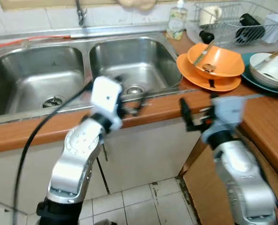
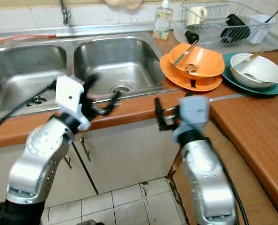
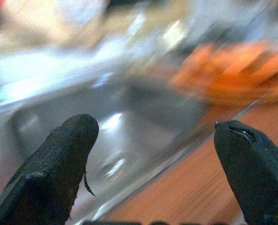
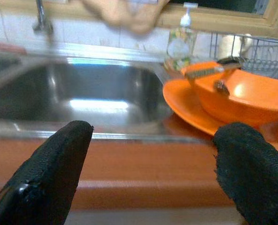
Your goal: Kitchen organization
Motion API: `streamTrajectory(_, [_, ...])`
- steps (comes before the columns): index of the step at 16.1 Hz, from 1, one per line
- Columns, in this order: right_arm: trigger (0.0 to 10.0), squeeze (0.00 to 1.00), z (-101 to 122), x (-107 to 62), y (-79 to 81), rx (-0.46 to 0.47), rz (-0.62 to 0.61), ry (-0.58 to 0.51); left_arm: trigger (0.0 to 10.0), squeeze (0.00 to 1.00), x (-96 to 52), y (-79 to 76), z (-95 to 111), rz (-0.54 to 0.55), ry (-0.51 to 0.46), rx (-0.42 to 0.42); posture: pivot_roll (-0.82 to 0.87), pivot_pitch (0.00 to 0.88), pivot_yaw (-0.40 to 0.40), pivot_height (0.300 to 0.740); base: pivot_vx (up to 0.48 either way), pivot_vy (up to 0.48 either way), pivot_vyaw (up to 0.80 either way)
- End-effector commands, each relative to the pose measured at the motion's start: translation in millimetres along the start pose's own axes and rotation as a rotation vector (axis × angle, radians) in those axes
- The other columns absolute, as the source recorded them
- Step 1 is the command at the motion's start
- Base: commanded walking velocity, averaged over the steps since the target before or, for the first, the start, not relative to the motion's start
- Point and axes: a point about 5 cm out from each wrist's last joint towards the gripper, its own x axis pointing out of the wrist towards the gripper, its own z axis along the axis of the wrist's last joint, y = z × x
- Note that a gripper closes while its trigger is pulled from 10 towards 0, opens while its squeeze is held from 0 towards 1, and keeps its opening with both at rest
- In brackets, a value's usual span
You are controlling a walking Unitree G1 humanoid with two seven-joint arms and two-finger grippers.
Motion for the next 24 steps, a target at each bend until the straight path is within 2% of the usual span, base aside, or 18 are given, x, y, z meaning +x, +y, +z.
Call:
streamTrajectory(1, [10.0, 1.0, -3, 1.4, -1.5, -0.039, -0.019, 0.031, 10.0, 0.0, -4.2, 8.9, -11, 0.098, 0.069, 0.035, -0.15, 0.0, 0.029, 0.74, 0.0, 0.0, 0.0])
streamTrajectory(3, [10.0, 1.0, -3, 1.3, -10.8, -0.017, -0.105, 0.021, 10.0, 0.0, -13.9, 13.4, -12, 0.153, 0.059, 0.001, -0.14, 0.0, 0.018, 0.74, 0.0, 0.0, 0.0])
streamTrajectory(5, [10.0, 1.0, -3, 0.5, -6.5, -0.017, -0.069, 0.023, 10.0, 0.0, -15.7, 13.8, -12, 0.17, 0.04, -0.028, -0.13, 0.0, 0.019, 0.74, 0.0, 0.0, 0.0])
streamTrajectory(6, [10.0, 1.0, 0, -0.1, -3.2, -0.021, -0.049, 0.0, 10.0, 0.0, -14.4, 12.5, -10, 0.135, 0.015, -0.032, -0.13, 0.0, 0.019, 0.74, 0.0, 0.0, 0.0])
streamTrajectory(9, [10.0, 1.0, 6, -0.9, -1.9, 0.002, -0.062, -0.067, 10.0, 0.0, -12.2, 11.1, -10, 0.152, 0.008, -0.065, -0.12, 0.0, 0.008, 0.74, 0.36, 0.0, 0.0])
streamTrajectory(12, [10.0, 1.0, 10, 1.1, -2.8, 0.005, -0.063, -0.088, 10.0, 0.0, -14.6, 3.9, -9, 0.133, 0.006, -0.062, -0.12, 0.0, 0.018, 0.74, 0.396, 0.0, 0.0])
streamTrajectory(17, [10.0, 1.0, 8, -8.6, -4.2, 0.005, -0.079, -0.091, 10.0, 0.0, -15.0, 3.1, -14, 0.129, 0.018, -0.073, -0.14, 0.0, 0.037, 0.74, 0.406, 0.0, 0.0])
streamTrajectory(20, [10.0, 1.0, 11, -18.5, -0.6, -0.01, -0.05, -0.145, 10.0, 0.0, -13.8, 1.9, -16, 0.116, 0.022, -0.083, -0.16, 0.0, 0.052, 0.74, 0.41, 0.0, -0.65])
streamTrajectory(24, [10.0, 1.0, 9, -26.2, 3.1, -0.03, -0.001, -0.163, 10.0, 0.0, -13.3, 0.2, -17, 0.115, 0.022, -0.079, -0.15, 0.0, 0.039, 0.74, 0.407, 0.0, 0.0])
